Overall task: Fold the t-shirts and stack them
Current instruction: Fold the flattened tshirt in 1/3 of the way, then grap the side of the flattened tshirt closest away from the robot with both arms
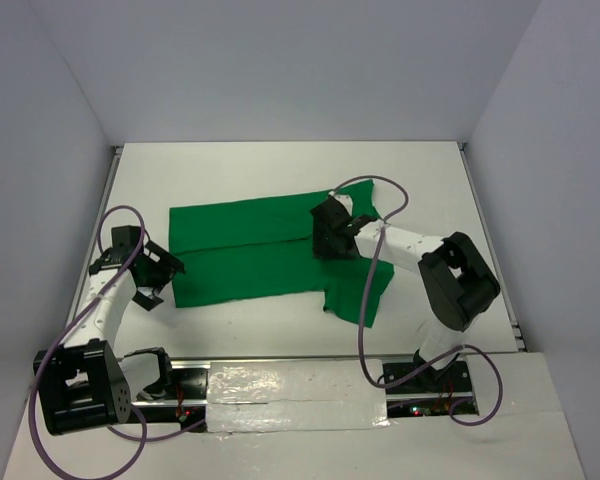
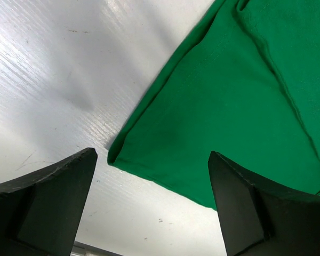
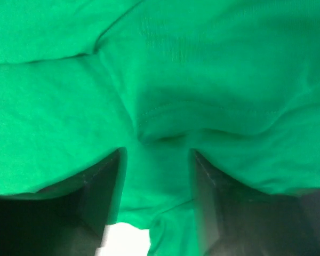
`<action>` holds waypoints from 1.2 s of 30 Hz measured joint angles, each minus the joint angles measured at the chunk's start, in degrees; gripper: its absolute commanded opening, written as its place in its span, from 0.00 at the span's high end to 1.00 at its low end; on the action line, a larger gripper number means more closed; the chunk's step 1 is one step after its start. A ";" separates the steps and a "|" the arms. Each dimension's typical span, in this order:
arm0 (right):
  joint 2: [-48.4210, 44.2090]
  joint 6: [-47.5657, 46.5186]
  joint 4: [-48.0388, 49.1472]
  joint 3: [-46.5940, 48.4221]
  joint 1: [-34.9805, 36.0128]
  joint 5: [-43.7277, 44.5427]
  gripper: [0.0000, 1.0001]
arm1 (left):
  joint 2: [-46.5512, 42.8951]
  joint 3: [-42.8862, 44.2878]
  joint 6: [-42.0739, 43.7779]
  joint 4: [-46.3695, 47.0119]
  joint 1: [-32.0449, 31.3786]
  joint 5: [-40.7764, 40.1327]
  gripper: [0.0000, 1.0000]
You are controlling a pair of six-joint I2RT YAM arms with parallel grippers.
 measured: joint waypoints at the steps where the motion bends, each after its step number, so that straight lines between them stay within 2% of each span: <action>1: -0.04 0.13 -0.35 0.02 0.00 0.02 0.22 | 0.00 0.00 -0.02 -0.02 -0.02 0.00 0.01; 3: -0.87 -0.13 -1.42 0.00 0.00 0.11 0.19 | 0.00 0.00 -0.17 -0.09 -0.09 0.00 0.01; 6: -5.75 -0.04 -3.41 -0.61 -0.11 0.57 0.20 | -0.22 -0.11 -1.49 -0.63 -0.11 -0.09 0.02; 10: -20.48 0.87 -4.22 -5.18 -2.05 0.46 0.23 | -2.75 -1.97 -4.68 -2.10 -0.55 -1.09 0.04; 15: -36.54 4.33 -4.68 -17.16 -6.84 -1.88 0.20 | -5.62 -3.45 -9.88 -5.60 -2.01 -3.93 0.11; 23: -47.80 12.44 -10.14 -36.17 -12.07 -9.33 0.20 | -2.36 -7.61 -10.62 -2.47 -2.71 -0.70 0.19; 26: -50.69 14.84 -10.84 -39.58 -13.60 -10.91 0.20 | -2.05 -8.83 -10.88 -1.09 -2.97 0.00 0.35; 28: -51.06 16.26 -10.97 -40.09 -13.68 -11.58 0.20 | -2.05 -9.31 -11.28 0.15 -2.97 0.52 0.54; 29: -51.06 16.96 -10.86 -40.11 -13.68 -11.91 0.21 | -1.90 -9.66 -11.28 1.20 -2.97 0.63 0.70; 31: -51.04 18.21 -10.25 -40.52 -13.68 -12.50 0.23 | -0.85 -9.94 -11.98 2.58 -2.97 0.81 0.86; 32: -51.08 19.02 -9.68 -41.09 -13.68 -12.98 0.24 | -0.02 -9.90 -11.91 3.13 -2.97 1.11 0.98; 36: -53.42 21.90 -8.13 -42.75 -13.49 -14.67 0.29 | 2.14 -9.22 -11.96 5.95 -2.97 2.49 1.00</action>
